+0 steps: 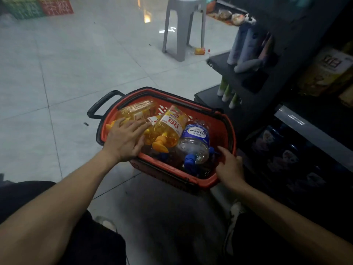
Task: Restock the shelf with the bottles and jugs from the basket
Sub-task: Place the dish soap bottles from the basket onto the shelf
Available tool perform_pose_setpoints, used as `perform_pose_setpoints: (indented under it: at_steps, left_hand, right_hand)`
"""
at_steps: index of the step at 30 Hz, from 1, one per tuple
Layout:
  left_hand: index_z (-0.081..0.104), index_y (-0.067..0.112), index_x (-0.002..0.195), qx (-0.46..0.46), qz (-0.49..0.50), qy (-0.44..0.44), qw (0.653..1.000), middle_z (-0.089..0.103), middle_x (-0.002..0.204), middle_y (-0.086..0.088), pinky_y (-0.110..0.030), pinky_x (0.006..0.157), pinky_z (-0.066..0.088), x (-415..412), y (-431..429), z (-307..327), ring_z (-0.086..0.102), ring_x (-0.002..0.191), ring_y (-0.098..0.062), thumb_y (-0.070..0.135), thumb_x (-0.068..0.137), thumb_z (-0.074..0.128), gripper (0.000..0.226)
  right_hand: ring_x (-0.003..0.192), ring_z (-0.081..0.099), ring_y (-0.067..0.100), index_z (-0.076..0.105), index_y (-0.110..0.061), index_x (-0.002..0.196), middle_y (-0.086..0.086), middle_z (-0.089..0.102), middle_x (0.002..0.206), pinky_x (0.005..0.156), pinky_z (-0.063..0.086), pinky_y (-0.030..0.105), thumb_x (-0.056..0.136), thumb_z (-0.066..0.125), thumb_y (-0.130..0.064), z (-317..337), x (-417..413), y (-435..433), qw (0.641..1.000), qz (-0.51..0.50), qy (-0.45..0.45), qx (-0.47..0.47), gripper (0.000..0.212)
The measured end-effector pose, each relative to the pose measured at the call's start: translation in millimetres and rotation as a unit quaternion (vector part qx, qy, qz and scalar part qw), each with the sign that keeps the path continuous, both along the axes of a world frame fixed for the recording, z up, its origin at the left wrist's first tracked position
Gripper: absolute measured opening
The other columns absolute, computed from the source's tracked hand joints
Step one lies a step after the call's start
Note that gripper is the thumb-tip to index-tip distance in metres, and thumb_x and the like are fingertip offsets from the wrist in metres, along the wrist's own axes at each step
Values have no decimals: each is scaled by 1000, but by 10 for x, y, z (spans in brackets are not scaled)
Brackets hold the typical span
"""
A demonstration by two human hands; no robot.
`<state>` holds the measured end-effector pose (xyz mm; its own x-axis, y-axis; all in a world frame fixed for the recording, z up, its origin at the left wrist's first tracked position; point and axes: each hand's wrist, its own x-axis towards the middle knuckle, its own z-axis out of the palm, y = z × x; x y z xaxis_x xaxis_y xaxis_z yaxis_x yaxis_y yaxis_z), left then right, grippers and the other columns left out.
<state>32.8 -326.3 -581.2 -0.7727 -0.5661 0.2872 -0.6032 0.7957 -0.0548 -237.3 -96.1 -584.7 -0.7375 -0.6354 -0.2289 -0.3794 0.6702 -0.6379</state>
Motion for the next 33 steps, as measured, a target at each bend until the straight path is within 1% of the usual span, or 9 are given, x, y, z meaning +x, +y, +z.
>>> perform_pose_setpoints:
  at_steps: [2,7,11,14,17,21,27,30,33]
  left_hand:
    - [50,25,151,-2,52,-16,999,53,154,-5,-53,113,34,-3,-27,49,56,131,-27,45,100,34,57]
    - [41,24,155,15,173,52,983,44,153,-12,-56,120,22,-57,350,36,40,142,-32,41,98,49,60]
    - [21,15,161,202,371,199,885,15,167,-21,-59,124,7,-260,743,-128,8,157,-37,42,100,51,73]
    - [3,6,163,258,365,277,850,-7,170,-20,-55,128,0,-394,863,-270,-13,158,-34,33,99,56,87]
    - [8,11,164,232,370,324,839,2,171,-17,-56,127,-1,-527,903,-335,-17,157,-32,17,91,63,91]
    - [33,26,159,233,367,432,790,21,170,4,-57,124,25,-681,842,-339,-13,158,-24,-1,79,63,90]
    - [38,30,158,207,281,462,815,33,166,6,-7,119,8,-740,369,-232,-1,158,-21,-15,77,54,95]
    - [39,29,158,241,254,415,840,34,165,1,-26,126,14,-625,-68,-295,6,157,-25,-18,76,51,95]
    - [46,20,154,228,193,324,897,40,161,-10,-46,127,18,-542,-599,-347,20,153,-38,-13,77,57,85]
  right_hand:
    - [106,57,29,38,-37,154,20,38,148,71,46,19,87,52,1,101,40,22,1000,3,-18,20,78]
    - [133,42,42,9,-39,161,21,16,158,101,45,43,87,58,-18,322,-13,92,985,67,91,128,91]
    - [139,32,41,4,-27,161,18,12,158,106,42,48,86,63,-21,255,-249,-108,975,103,170,96,95]
    - [144,28,42,1,-31,161,17,8,162,109,42,50,84,65,-11,235,-441,-359,982,101,146,68,102]
    - [129,50,40,15,-51,156,18,30,151,101,51,43,77,62,1,251,-595,-515,999,33,10,1,106]
    - [119,58,31,14,-57,153,10,47,137,96,56,47,68,60,2,97,-634,-562,998,32,-7,-53,113]
    - [111,65,28,25,-53,152,6,62,127,94,56,39,58,61,-4,-41,-618,-601,994,-37,-31,-102,112]
    - [127,54,30,28,-39,157,10,48,144,98,48,33,68,65,7,-68,-214,-511,987,-101,-37,-121,107]
    - [130,49,35,9,-37,161,11,28,156,101,50,49,76,67,-2,-125,282,-486,982,-147,-14,-114,108]
